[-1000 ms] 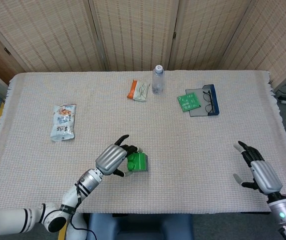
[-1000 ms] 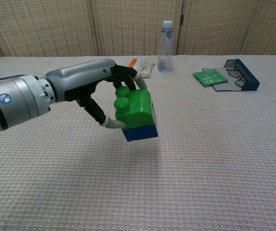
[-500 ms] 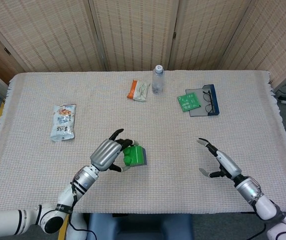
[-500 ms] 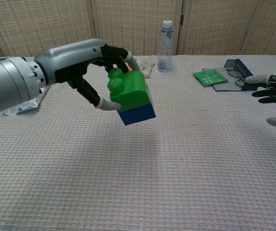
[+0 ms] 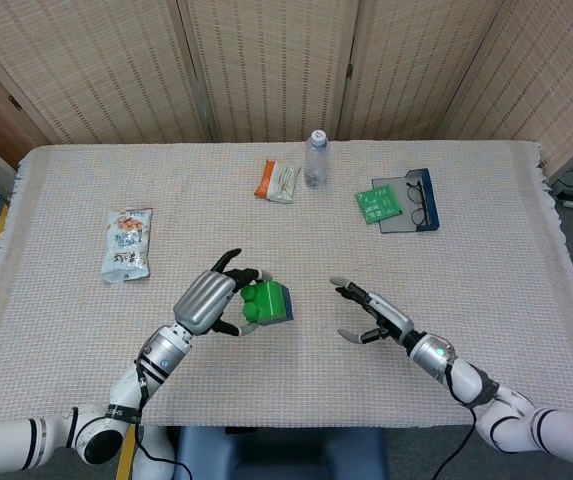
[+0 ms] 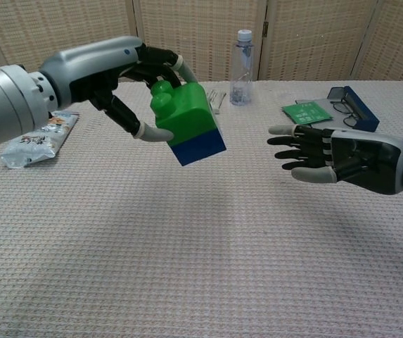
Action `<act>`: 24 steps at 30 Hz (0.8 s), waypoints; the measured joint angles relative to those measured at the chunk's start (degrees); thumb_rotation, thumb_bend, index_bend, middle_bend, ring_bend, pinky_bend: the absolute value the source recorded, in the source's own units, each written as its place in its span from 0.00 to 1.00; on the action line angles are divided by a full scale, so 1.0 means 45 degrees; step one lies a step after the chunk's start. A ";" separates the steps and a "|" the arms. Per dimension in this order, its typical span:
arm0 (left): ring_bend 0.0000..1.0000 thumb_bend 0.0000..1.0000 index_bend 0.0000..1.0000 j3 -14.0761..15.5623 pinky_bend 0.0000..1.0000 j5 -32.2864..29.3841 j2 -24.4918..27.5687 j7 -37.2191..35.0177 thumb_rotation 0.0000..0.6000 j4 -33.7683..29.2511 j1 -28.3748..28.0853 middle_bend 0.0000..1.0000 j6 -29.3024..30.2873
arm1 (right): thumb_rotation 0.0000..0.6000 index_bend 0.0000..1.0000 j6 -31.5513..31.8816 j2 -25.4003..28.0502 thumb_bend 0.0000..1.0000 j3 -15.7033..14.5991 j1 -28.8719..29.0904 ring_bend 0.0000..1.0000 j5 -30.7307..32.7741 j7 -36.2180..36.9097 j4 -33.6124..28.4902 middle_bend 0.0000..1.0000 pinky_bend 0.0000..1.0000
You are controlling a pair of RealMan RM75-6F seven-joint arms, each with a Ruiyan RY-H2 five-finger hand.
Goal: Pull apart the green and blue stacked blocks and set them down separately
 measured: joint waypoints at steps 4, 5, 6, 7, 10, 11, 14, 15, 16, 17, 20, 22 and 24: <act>0.51 0.44 0.85 -0.0009 0.01 -0.0002 -0.0006 -0.0064 1.00 0.0101 -0.0001 0.96 -0.0023 | 1.00 0.00 0.0103 -0.0429 0.41 0.0252 0.0436 0.04 0.0088 0.0054 0.0136 0.05 0.00; 0.51 0.44 0.85 -0.0010 0.01 -0.0001 -0.0012 -0.0084 1.00 0.0128 0.0002 0.96 -0.0022 | 1.00 0.00 0.0126 -0.0491 0.41 0.0326 0.0506 0.04 0.0191 0.0070 0.0117 0.05 0.00; 0.51 0.44 0.85 -0.0012 0.01 -0.0002 -0.0024 -0.0109 1.00 0.0166 0.0008 0.96 -0.0019 | 1.00 0.00 0.0135 -0.0538 0.41 0.0376 0.0576 0.04 0.0274 0.0102 0.0087 0.05 0.00; 0.51 0.44 0.85 -0.0014 0.01 -0.0006 -0.0032 -0.0129 1.00 0.0191 0.0012 0.96 -0.0018 | 1.00 0.00 0.0135 -0.0585 0.41 0.0409 0.0652 0.05 0.0342 0.0132 0.0060 0.05 0.00; 0.51 0.44 0.85 -0.0026 0.01 -0.0023 -0.0047 -0.0176 1.00 0.0243 0.0021 0.96 -0.0022 | 1.00 0.00 0.0090 -0.0779 0.41 0.0467 0.0870 0.05 0.0503 0.0127 0.0062 0.06 0.00; 0.51 0.44 0.85 -0.0026 0.01 -0.0023 -0.0048 -0.0185 1.00 0.0248 0.0023 0.96 -0.0025 | 1.00 0.00 0.0076 -0.0842 0.41 0.0495 0.0916 0.05 0.0578 0.0122 0.0081 0.06 0.00; 0.51 0.44 0.85 -0.0010 0.01 -0.0024 -0.0067 -0.0220 1.00 0.0271 0.0024 0.96 -0.0060 | 1.00 0.01 0.0048 -0.1049 0.41 0.0607 0.1055 0.06 0.0808 0.0130 0.0143 0.07 0.00; 0.51 0.44 0.85 -0.0003 0.01 -0.0023 -0.0077 -0.0233 1.00 0.0287 0.0016 0.96 -0.0087 | 1.00 0.01 0.0038 -0.1115 0.41 0.0634 0.1104 0.06 0.0856 0.0112 0.0164 0.07 0.00; 0.51 0.44 0.85 0.0001 0.01 -0.0020 -0.0084 -0.0241 1.00 0.0294 0.0010 0.96 -0.0103 | 1.00 0.01 0.0023 -0.1178 0.41 0.0652 0.1157 0.06 0.0886 0.0084 0.0180 0.07 0.00; 0.51 0.44 0.85 0.0000 0.01 -0.0018 -0.0091 -0.0256 1.00 0.0299 0.0003 0.96 -0.0117 | 1.00 0.02 0.0002 -0.1258 0.41 0.0664 0.1226 0.06 0.0915 0.0040 0.0197 0.07 0.00; 0.51 0.44 0.85 -0.0013 0.01 0.0000 -0.0132 -0.0308 1.00 0.0317 -0.0031 0.96 -0.0166 | 1.00 0.02 -0.0063 -0.1411 0.41 0.0747 0.1417 0.06 0.1003 -0.0037 0.0213 0.07 0.00; 0.51 0.44 0.85 -0.0020 0.01 0.0020 -0.0164 -0.0335 1.00 0.0337 -0.0048 0.96 -0.0181 | 1.00 0.02 -0.0094 -0.1521 0.41 0.0785 0.1520 0.06 0.1054 -0.0112 0.0214 0.07 0.00; 0.51 0.44 0.85 -0.0030 0.01 0.0026 -0.0195 -0.0371 1.00 0.0356 -0.0058 0.96 -0.0189 | 1.00 0.03 -0.0137 -0.1629 0.41 0.0810 0.1600 0.06 0.1112 -0.0227 0.0210 0.07 0.00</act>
